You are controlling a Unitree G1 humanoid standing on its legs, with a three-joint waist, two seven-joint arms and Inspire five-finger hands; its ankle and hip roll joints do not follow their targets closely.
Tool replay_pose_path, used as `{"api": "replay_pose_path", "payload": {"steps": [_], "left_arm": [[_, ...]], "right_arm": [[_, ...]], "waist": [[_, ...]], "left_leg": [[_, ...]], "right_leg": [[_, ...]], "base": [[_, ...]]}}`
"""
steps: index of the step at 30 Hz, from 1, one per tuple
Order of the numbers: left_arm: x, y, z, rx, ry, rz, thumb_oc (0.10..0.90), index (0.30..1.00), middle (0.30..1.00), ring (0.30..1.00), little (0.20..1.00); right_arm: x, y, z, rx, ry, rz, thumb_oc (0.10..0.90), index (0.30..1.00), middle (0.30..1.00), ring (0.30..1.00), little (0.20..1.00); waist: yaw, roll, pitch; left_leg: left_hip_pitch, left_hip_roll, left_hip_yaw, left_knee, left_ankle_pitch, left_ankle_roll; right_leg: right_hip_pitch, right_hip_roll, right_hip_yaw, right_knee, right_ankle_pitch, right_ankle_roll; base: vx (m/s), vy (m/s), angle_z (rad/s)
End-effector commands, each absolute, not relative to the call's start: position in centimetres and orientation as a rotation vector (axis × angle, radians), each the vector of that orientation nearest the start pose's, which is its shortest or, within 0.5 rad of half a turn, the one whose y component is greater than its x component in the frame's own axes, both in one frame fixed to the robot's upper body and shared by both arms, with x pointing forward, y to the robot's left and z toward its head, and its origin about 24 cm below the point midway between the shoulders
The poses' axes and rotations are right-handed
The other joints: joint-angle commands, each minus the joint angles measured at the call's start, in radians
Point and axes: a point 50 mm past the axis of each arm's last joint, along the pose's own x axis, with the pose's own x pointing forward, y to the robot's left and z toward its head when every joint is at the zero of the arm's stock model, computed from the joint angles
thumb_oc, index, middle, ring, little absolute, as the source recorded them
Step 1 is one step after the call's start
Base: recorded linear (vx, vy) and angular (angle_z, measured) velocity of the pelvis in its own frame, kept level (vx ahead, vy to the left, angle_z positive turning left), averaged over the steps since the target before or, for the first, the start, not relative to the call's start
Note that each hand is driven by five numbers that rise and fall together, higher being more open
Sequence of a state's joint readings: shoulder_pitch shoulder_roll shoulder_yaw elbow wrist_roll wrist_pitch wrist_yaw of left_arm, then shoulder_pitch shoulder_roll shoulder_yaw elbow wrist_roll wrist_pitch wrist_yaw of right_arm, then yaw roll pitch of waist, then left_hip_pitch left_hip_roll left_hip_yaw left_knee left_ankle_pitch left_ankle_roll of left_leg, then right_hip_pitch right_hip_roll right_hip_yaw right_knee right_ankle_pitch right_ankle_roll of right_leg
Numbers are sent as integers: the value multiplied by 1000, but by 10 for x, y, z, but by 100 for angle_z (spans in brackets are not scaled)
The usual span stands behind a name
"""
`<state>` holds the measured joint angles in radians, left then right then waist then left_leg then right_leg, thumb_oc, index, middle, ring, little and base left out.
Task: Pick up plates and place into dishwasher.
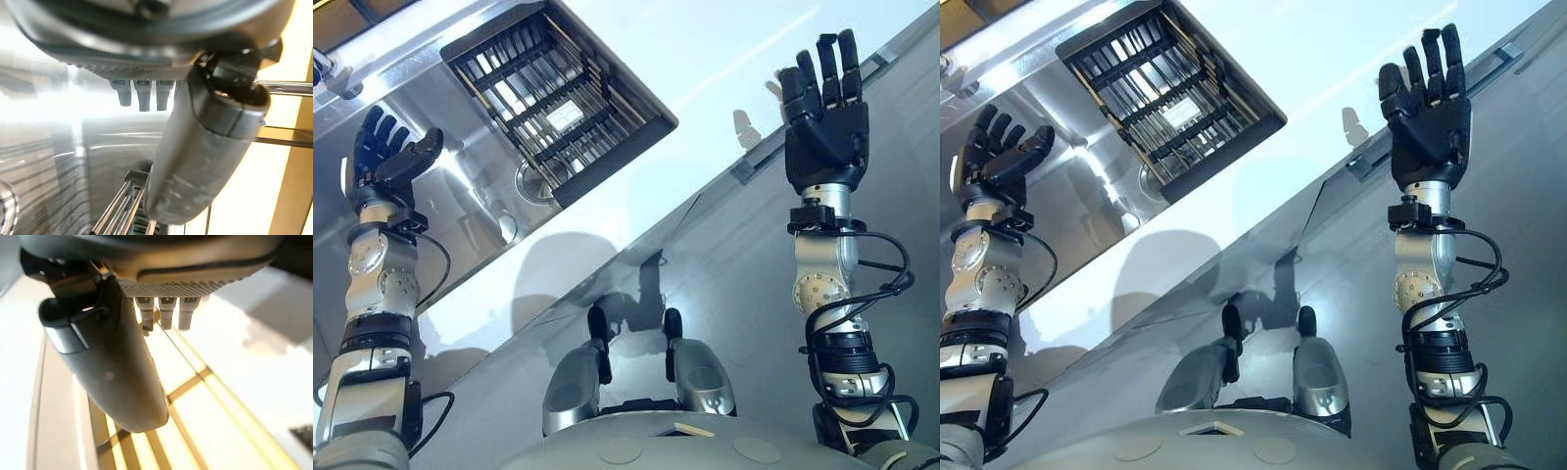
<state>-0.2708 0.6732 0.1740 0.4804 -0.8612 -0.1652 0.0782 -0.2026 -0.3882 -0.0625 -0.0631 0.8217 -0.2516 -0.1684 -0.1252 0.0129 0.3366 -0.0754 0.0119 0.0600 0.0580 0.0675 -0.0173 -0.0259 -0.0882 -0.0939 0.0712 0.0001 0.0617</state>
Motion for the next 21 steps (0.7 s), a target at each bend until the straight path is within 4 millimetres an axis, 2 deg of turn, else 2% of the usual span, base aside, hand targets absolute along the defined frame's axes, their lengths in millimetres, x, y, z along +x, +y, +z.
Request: {"api": "replay_pose_path", "payload": {"steps": [1,3,5,9,11,12,13,14,15,16,17,18,19,21], "left_arm": [[273,365,153,-175,-400,459,800,900,900,900,900],[272,364,147,-173,-379,451,800,900,900,900,900],[272,357,137,-174,-343,423,800,900,900,900,900],[274,342,127,-194,-309,392,800,900,900,900,900],[275,333,124,-213,-305,379,800,900,900,900,900],[274,327,121,-220,-307,377,800,900,900,900,900],[273,325,120,-226,-308,374,800,900,900,900,900],[273,320,119,-234,-317,363,800,900,900,900,900],[272,318,119,-235,-319,362,800,900,900,900,900],[272,316,119,-236,-325,354,800,900,900,900,900],[272,312,121,-241,-335,335,800,900,900,900,900],[272,311,121,-240,-339,323,800,900,900,900,900],[272,310,122,-235,-342,317,800,900,900,900,900],[276,304,127,-156,-341,285,800,900,900,900,900]], "right_arm": [[261,-265,168,354,-675,-345,800,900,900,900,900],[256,-278,157,307,-654,-474,800,900,900,900,900],[246,-295,136,176,-603,-693,800,900,900,900,900],[236,-306,105,13,-477,-916,800,900,900,900,900],[231,-309,77,-48,-357,-983,800,900,900,900,900],[224,-307,50,-77,-246,-995,800,900,900,900,900],[221,-306,39,-101,-196,-1003,800,900,900,900,900],[213,-303,15,-128,-87,-995,800,900,900,900,900],[212,-303,11,-132,-58,-987,800,900,900,900,900],[204,-302,-8,-140,52,-978,800,900,900,900,900],[190,-305,-38,-110,231,-937,800,900,900,900,900],[180,-305,-55,-113,355,-909,800,900,900,900,900],[176,-305,-62,-111,416,-902,800,900,900,900,900],[145,-310,-98,0,686,-853,800,900,900,900,900]], "waist": [[-16,48,-132],[-14,46,-142],[-11,43,-157],[-5,42,-170],[0,40,-173],[3,38,-177],[5,37,-179],[8,33,-181],[9,33,-182],[11,31,-184],[15,26,-187],[19,24,-188],[21,23,-188],[32,16,-195]], "left_leg": [[88,-76,41,-90,-104,25],[96,-76,39,-97,-103,23],[105,-75,37,-104,-98,20],[117,-75,28,-117,-89,17],[124,-76,22,-120,-85,17],[127,-75,21,-120,-85,16],[129,-74,20,-120,-85,16],[130,-73,18,-120,-83,16],[130,-73,18,-120,-83,16],[130,-73,15,-118,-83,16],[133,-72,13,-118,-85,16],[134,-71,11,-117,-87,15],[136,-71,9,-117,-88,15],[140,-69,0,-112,-93,14]], "right_leg": [[-50,77,-23,87,-90,45],[-41,78,-27,79,-89,47],[-29,78,-33,67,-84,51],[-12,80,-40,43,-71,55],[-2,81,-43,26,-61,55],[6,82,-44,14,-54,56],[10,82,-44,10,-52,56],[16,83,-44,4,-50,55],[17,83,-44,3,-50,55],[20,84,-42,1,-49,54],[28,84,-45,-8,-47,53],[34,83,-47,-12,-47,52],[37,83,-48,-14,-46,51],[50,84,-52,-19,-48,49]], "base": [[0,0,0],[0,0,0],[6,33,-3],[0,32,-5],[2,18,-7],[8,5,-6],[7,-9,-5],[0,0,0],[-2,-17,5],[-7,-24,3],[-8,-35,4],[-6,-37,4],[3,-46,11],[11,-51,16]]}}
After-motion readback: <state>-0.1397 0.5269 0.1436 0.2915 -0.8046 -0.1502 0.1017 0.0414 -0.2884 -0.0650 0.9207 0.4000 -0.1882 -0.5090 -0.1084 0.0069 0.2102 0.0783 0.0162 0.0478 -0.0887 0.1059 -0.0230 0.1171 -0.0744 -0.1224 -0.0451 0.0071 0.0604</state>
